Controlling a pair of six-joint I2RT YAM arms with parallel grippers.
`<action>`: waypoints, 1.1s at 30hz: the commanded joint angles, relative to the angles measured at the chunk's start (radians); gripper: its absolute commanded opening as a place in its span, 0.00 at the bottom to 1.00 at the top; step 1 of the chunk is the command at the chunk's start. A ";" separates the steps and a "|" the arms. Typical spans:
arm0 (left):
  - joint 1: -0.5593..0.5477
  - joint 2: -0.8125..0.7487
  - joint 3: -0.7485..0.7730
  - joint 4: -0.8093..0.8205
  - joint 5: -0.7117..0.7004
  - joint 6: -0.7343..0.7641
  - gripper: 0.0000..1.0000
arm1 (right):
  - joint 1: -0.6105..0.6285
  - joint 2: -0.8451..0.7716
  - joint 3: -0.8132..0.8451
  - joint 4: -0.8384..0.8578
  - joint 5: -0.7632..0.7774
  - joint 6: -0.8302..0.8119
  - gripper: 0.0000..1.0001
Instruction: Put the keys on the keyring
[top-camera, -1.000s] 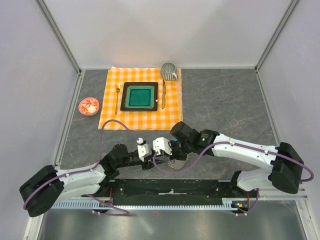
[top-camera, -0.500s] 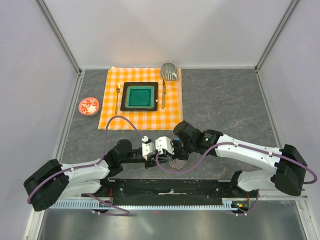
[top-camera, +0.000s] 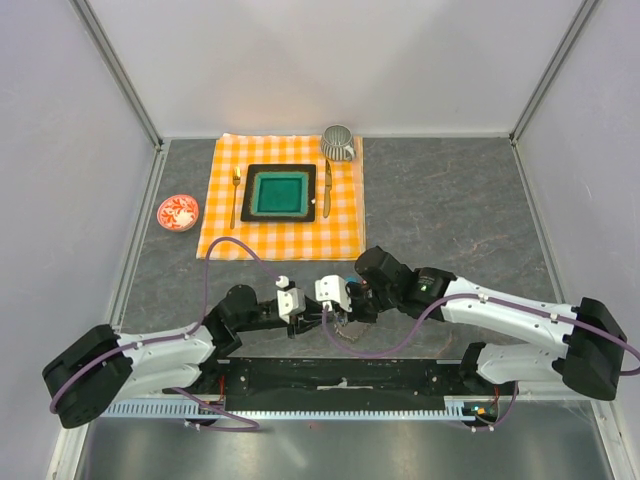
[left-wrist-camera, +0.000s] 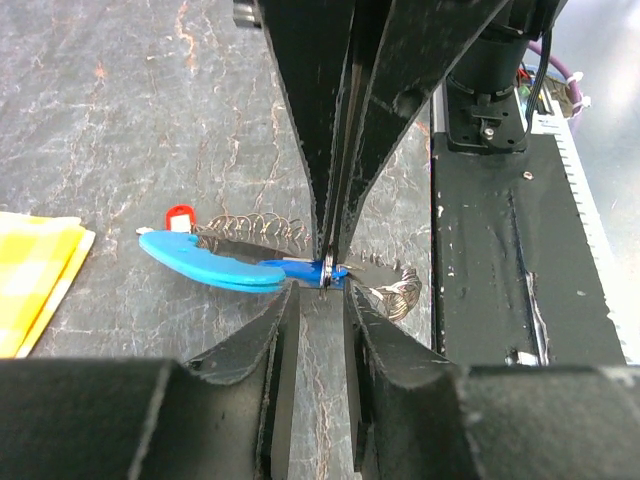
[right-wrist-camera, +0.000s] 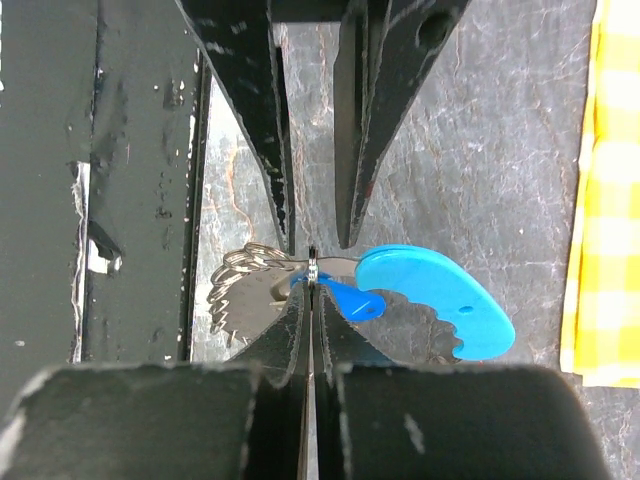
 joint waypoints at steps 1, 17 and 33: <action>-0.004 0.029 0.028 0.035 0.019 -0.001 0.31 | 0.004 -0.037 -0.009 0.072 -0.026 0.019 0.00; -0.004 0.048 0.086 -0.019 0.065 0.003 0.32 | 0.004 -0.026 -0.023 0.086 -0.035 0.026 0.00; -0.004 0.118 0.149 -0.131 0.069 0.017 0.02 | 0.004 -0.052 -0.030 0.104 -0.021 0.052 0.02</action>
